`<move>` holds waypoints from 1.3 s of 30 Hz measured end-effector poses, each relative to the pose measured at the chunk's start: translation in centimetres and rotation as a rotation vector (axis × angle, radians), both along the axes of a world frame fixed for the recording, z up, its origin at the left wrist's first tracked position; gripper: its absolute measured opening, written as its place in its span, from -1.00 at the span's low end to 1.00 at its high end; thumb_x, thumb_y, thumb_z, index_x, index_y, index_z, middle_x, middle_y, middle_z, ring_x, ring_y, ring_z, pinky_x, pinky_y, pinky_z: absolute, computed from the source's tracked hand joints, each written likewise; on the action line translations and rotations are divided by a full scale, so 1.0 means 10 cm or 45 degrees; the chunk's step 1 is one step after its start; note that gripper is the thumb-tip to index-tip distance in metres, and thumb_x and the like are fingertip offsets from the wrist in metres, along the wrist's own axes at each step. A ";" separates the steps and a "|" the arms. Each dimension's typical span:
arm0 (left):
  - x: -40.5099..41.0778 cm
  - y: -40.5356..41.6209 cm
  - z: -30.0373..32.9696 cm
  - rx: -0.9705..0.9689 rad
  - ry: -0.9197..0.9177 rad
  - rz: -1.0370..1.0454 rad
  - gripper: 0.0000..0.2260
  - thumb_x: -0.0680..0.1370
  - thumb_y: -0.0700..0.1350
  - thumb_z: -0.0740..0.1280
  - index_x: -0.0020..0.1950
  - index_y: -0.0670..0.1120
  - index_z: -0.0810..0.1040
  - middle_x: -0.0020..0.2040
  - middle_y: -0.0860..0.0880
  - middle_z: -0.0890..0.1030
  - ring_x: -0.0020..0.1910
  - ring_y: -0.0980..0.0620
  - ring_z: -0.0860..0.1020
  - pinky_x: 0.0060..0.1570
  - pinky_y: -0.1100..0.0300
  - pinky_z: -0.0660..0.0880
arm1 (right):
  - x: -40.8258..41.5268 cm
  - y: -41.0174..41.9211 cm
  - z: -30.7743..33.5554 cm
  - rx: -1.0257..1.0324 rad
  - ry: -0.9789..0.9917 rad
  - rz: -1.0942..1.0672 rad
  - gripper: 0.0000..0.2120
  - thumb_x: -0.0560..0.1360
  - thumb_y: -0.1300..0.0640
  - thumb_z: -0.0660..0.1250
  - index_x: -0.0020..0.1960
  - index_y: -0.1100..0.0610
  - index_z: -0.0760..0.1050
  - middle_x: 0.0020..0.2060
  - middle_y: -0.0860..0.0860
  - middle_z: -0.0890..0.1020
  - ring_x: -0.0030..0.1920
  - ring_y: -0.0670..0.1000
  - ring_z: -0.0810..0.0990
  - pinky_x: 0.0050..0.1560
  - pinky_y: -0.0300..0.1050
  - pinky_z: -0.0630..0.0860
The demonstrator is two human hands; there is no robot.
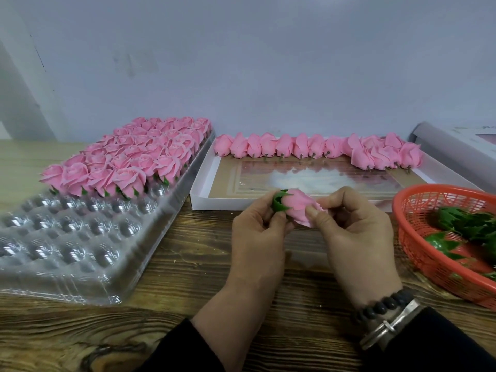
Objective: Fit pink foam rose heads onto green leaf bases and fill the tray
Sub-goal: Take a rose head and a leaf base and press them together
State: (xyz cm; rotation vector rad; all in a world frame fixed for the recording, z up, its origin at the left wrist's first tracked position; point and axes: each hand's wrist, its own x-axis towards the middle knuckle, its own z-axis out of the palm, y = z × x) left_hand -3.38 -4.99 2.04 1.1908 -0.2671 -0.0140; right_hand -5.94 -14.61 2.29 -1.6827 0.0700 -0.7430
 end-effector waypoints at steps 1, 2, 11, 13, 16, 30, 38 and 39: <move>-0.01 0.00 0.00 0.037 -0.027 -0.010 -0.73 0.53 -0.47 0.16 0.12 -0.30 0.56 0.02 -0.25 0.64 0.04 -0.09 0.61 0.06 0.21 0.55 | 0.00 0.00 0.00 -0.032 0.005 -0.004 -0.78 0.39 0.35 0.41 -0.33 0.12 0.46 -0.32 0.24 0.59 -0.35 -0.05 0.48 -0.32 -0.28 0.41; -0.02 0.00 0.01 0.074 -0.051 -0.021 -0.72 0.53 -0.48 0.14 0.12 -0.29 0.56 0.03 -0.25 0.64 0.05 -0.09 0.61 0.08 0.20 0.54 | 0.01 0.00 -0.01 -0.070 0.013 -0.011 -0.78 0.39 0.35 0.41 -0.32 0.11 0.46 -0.32 0.19 0.60 -0.35 -0.06 0.49 -0.33 -0.29 0.42; 0.04 0.12 0.02 0.868 -0.356 0.078 -0.66 0.46 -0.36 0.28 0.16 -0.05 0.52 -0.08 -0.04 0.62 -0.16 0.10 0.57 -0.06 0.18 0.52 | 0.00 -0.08 -0.02 -0.270 0.018 -0.037 -0.70 0.40 0.33 0.41 -0.34 -0.01 0.43 -0.38 -0.05 0.54 -0.35 -0.11 0.47 -0.32 -0.35 0.38; 0.09 0.16 0.02 1.170 -0.360 0.228 -0.69 0.43 -0.18 0.38 0.13 0.04 0.45 -0.02 -0.03 0.56 -0.07 0.02 0.52 -0.01 0.09 0.48 | 0.00 -0.07 -0.02 -0.290 0.040 0.055 -0.75 0.40 0.32 0.41 -0.31 0.03 0.46 -0.36 0.00 0.55 -0.32 -0.06 0.49 -0.29 -0.27 0.41; 0.09 0.18 0.01 1.279 -0.388 0.264 -0.73 0.40 -0.07 0.41 -0.01 0.00 0.38 -0.05 -0.03 0.51 -0.05 -0.01 0.45 -0.08 0.08 0.42 | -0.03 -0.04 0.00 -0.349 0.057 0.180 -0.81 0.39 0.31 0.42 -0.26 0.08 0.47 -0.32 0.01 0.57 -0.26 0.03 0.52 -0.22 -0.14 0.43; 0.04 0.17 0.10 0.117 0.157 -0.002 -0.85 0.42 -0.18 0.41 -0.25 -0.26 0.56 -0.32 -0.18 0.58 -0.40 0.00 0.55 -0.40 0.18 0.51 | -0.11 0.04 0.04 -0.345 -0.109 0.164 -0.71 0.40 0.19 0.24 0.04 -0.10 0.35 -0.11 -0.11 0.56 -0.08 -0.18 0.56 -0.14 -0.43 0.45; -0.01 0.06 0.09 -0.314 0.443 -0.146 -0.75 0.28 -0.07 0.43 -0.14 -0.18 0.55 -0.33 -0.11 0.55 -0.39 0.01 0.54 -0.32 0.18 0.53 | -0.03 0.25 -0.07 -0.233 0.140 0.230 -0.64 0.26 0.16 0.46 -0.13 -0.12 0.34 -0.24 -0.16 0.55 -0.22 -0.20 0.55 -0.23 -0.43 0.41; -0.01 0.05 0.08 -0.328 0.443 -0.178 -0.78 0.29 -0.08 0.43 -0.17 -0.17 0.55 -0.33 -0.12 0.56 -0.38 0.00 0.56 -0.31 0.18 0.55 | -0.02 0.25 -0.07 -0.230 0.154 0.196 -0.67 0.25 0.11 0.45 -0.14 -0.12 0.35 -0.26 -0.15 0.56 -0.23 -0.19 0.55 -0.25 -0.41 0.41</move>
